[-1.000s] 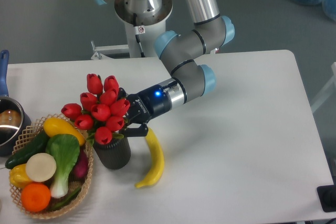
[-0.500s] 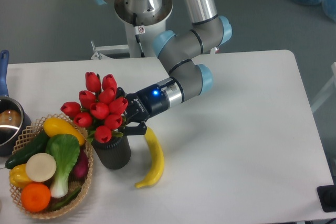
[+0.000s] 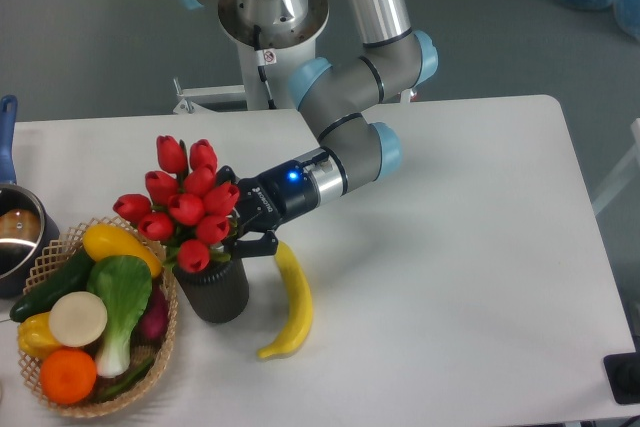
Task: Insert the flowers into the vase
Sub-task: 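Push the tulip bunch further down into the vase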
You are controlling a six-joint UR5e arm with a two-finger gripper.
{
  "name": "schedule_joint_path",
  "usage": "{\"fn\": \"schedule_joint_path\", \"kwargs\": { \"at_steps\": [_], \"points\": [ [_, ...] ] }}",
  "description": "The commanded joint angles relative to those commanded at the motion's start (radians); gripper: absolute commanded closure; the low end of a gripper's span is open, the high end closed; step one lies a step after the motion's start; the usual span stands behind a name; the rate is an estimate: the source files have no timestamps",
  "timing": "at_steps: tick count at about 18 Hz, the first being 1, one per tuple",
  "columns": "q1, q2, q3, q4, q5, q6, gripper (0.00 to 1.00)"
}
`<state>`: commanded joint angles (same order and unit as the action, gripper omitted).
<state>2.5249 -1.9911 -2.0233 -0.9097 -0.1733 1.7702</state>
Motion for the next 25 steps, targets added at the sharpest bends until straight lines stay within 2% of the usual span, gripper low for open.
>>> {"fn": "schedule_joint_path", "kwargs": {
  "at_steps": [1, 10, 15, 19, 25],
  "points": [
    [0.0, 0.0, 0.0, 0.0, 0.0, 0.0, 0.36],
    [-0.002, 0.0, -0.003, 0.0, 0.0, 0.002, 0.24],
    [-0.002, 0.002, -0.006, 0.0, 0.0, 0.002, 0.2],
    [-0.002, 0.002, -0.008, 0.0, 0.0, 0.002, 0.24],
    [-0.002, 0.003, -0.008, 0.0, 0.0, 0.002, 0.19]
  ]
}}
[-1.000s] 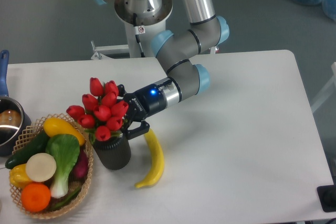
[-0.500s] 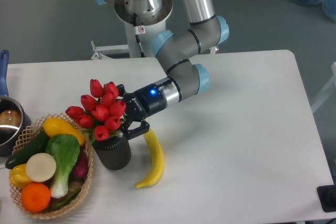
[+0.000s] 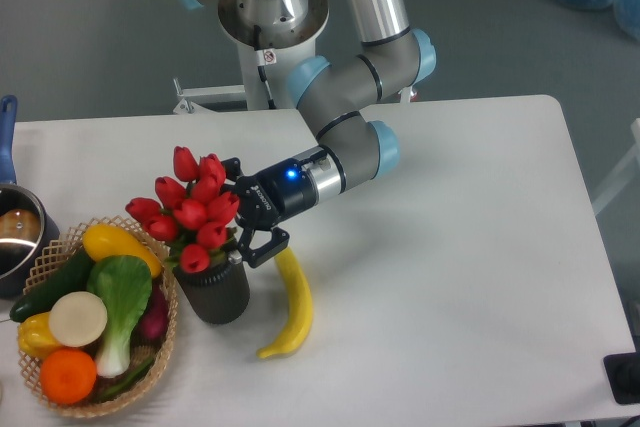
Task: Insert the flowers into the vase
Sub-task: 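Open the gripper to release the tulips in the vase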
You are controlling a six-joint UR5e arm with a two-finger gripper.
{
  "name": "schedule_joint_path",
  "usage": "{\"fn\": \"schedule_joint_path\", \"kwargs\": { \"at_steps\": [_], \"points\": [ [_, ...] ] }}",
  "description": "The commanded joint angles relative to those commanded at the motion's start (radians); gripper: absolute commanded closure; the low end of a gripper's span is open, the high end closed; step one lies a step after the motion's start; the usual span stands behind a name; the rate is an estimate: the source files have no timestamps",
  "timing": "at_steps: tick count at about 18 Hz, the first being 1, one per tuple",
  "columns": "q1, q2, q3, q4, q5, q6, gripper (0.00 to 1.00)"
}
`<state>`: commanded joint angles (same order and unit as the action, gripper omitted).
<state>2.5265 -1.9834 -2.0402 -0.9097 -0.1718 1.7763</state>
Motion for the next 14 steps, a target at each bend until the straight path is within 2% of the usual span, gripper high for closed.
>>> {"fn": "schedule_joint_path", "kwargs": {
  "at_steps": [9, 14],
  "points": [
    [0.026, 0.009, 0.006, 0.003, 0.089, 0.003, 0.0],
    [0.083, 0.04, 0.008, 0.005, 0.147, -0.006, 0.0]
  ]
}}
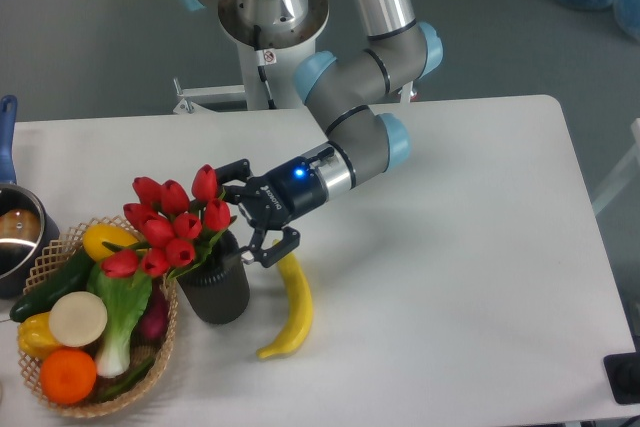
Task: Insert the flowers into the vase
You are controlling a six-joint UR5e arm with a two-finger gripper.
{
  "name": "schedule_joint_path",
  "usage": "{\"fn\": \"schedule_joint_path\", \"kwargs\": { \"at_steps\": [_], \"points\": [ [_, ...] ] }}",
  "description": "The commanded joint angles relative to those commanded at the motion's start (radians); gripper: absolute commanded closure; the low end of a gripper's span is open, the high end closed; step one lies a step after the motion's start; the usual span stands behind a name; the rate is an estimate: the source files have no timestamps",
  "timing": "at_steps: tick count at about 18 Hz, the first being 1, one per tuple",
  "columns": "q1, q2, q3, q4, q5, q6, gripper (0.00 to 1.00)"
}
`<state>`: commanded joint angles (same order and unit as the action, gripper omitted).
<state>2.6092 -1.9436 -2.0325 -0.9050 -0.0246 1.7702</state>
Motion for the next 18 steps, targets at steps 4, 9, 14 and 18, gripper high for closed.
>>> {"fn": "schedule_joint_path", "kwargs": {
  "at_steps": [4, 9, 14, 18],
  "points": [
    [0.048, 0.038, 0.003, -0.002, 0.034, -0.005, 0.0],
    [0.117, 0.121, 0.029, -0.002, 0.162, -0.05, 0.0],
    [0.178, 0.212, 0.081, -0.003, 0.383, -0.124, 0.0],
    [0.215, 0.285, 0.138, -0.008, 0.565, -0.271, 0.0]
  ]
}}
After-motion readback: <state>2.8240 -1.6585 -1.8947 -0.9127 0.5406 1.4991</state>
